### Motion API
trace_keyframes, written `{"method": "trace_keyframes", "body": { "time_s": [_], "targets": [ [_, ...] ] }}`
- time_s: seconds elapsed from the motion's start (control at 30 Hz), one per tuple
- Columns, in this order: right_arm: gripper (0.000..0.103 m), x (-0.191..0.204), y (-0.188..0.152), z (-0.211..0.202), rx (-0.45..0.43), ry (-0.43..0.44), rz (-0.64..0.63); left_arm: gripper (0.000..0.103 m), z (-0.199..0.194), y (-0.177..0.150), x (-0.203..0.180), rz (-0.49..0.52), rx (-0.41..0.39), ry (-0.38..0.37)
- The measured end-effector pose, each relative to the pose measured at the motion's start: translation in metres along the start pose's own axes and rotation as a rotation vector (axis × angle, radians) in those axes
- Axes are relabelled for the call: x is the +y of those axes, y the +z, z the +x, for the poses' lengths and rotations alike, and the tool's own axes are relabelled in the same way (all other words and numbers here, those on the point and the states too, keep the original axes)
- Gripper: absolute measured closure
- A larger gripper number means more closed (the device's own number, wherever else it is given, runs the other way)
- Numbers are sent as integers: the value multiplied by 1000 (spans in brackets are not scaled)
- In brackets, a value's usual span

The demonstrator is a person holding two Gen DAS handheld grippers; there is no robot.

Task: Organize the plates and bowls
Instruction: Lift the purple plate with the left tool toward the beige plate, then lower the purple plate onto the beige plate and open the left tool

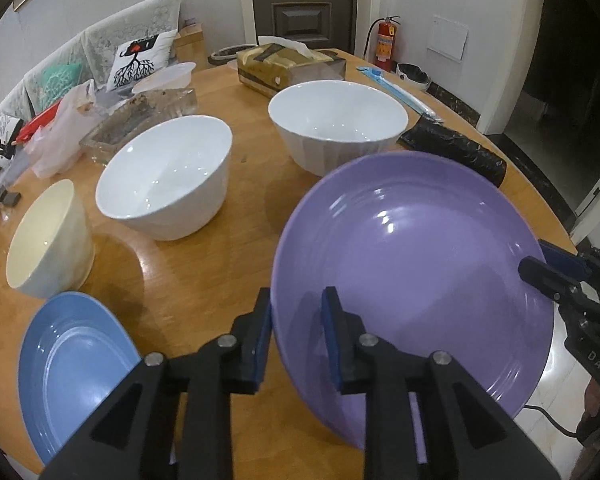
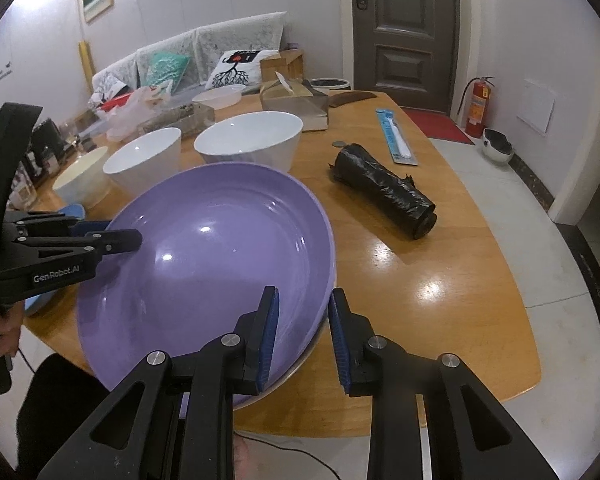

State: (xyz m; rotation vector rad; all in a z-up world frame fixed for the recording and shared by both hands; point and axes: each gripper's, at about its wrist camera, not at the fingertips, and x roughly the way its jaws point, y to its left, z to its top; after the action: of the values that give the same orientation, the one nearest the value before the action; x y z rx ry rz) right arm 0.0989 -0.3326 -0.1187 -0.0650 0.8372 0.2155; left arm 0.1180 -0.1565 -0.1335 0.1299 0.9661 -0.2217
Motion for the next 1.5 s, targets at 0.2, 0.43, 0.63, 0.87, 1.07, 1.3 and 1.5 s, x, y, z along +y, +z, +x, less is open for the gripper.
{"method": "trace_keyframes", "body": {
  "time_s": [0.2,0.43,0.63,0.87,1.07,1.3,1.5],
  "targets": [
    [75,3,-1,6,13,-3,-12,83,4,-2,0,23,5,13],
    [68,11,0,7,16,38,-6,83,5,-3,11,-5,12,10],
    [69,17,6,2,8,27,-3,62,-13,-3,26,-19,-37,32],
    [68,47,22,-28,-58,134,-37,62,-58,-12,62,-87,-117,11],
    [68,109,35,-31,-53,279,-103,61,-100,-44,122,-166,-179,77],
    [68,182,38,-3,55,395,-154,61,-105,-94,209,-336,-159,147],
    [68,224,35,31,153,391,-191,62,-81,-127,252,-435,-107,136]
  ]
}}
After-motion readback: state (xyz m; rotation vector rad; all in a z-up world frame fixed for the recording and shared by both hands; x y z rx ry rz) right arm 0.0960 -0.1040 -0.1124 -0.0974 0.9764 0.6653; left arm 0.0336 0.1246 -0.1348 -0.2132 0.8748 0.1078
